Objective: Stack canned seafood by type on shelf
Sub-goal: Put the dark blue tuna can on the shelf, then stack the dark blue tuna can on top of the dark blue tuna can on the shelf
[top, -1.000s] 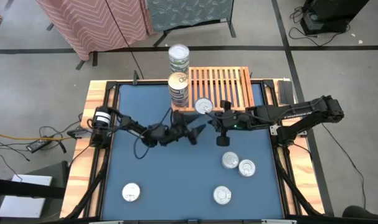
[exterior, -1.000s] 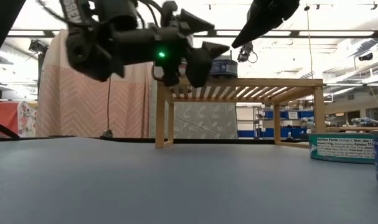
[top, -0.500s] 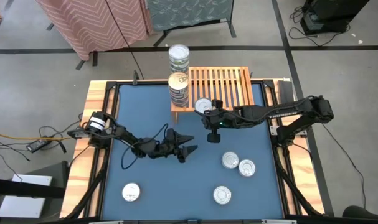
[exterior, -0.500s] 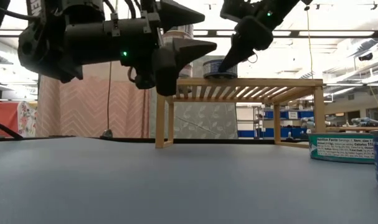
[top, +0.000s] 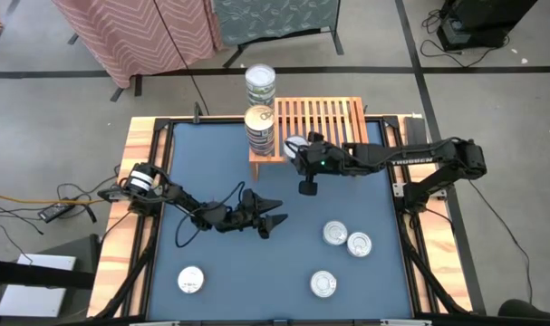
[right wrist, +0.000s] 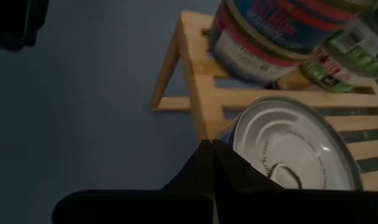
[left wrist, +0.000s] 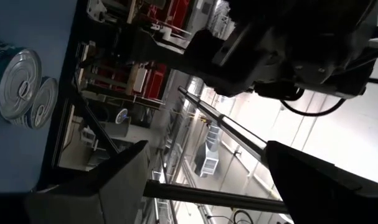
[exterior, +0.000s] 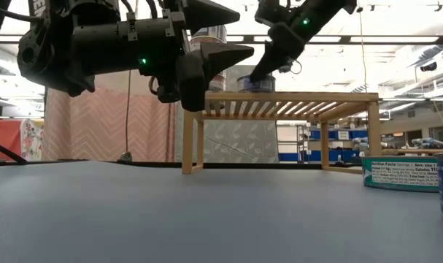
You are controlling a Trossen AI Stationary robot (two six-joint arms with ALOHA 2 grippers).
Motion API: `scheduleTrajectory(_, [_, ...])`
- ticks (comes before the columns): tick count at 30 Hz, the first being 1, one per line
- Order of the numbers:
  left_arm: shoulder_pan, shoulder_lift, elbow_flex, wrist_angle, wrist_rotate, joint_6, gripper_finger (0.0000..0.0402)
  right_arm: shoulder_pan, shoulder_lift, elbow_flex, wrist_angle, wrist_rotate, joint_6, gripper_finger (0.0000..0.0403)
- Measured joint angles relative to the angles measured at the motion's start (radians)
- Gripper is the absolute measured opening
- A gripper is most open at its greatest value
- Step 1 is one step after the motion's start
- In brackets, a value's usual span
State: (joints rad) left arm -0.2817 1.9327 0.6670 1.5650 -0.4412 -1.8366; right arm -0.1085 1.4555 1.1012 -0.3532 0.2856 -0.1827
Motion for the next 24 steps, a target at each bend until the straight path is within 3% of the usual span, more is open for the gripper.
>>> scheduleTrajectory(7, [0.000,0.000,0.000,0.001,0.008,0.037,0.0323,-0.026,0.000,0.000,0.071,-0.038,-0.029,0.0000])
scheduleTrajectory(12, [0.000,-0.001,0.000,0.001,0.116,0.111,0.0323,0.018,-0.024,0.034,0.066,-0.092,0.002,0.0000])
scheduleTrajectory(15, [-0.006,-0.025,0.000,0.001,0.229,0.184,0.0323,0.114,-0.074,0.072,0.030,-0.151,0.060,0.0000])
scheduleTrajectory(18, [-0.022,-0.076,0.000,0.002,0.317,0.269,0.0323,0.241,-0.129,0.079,-0.087,-0.119,0.170,0.0000])
scheduleTrajectory(21, [-0.035,-0.144,0.000,0.002,0.397,0.354,0.0323,0.393,-0.153,0.049,-0.253,-0.051,0.382,0.0000])
scheduleTrajectory(24, [-0.050,-0.233,0.000,-0.006,0.441,0.425,0.0323,0.568,-0.136,-0.020,-0.284,0.000,0.628,0.0000])
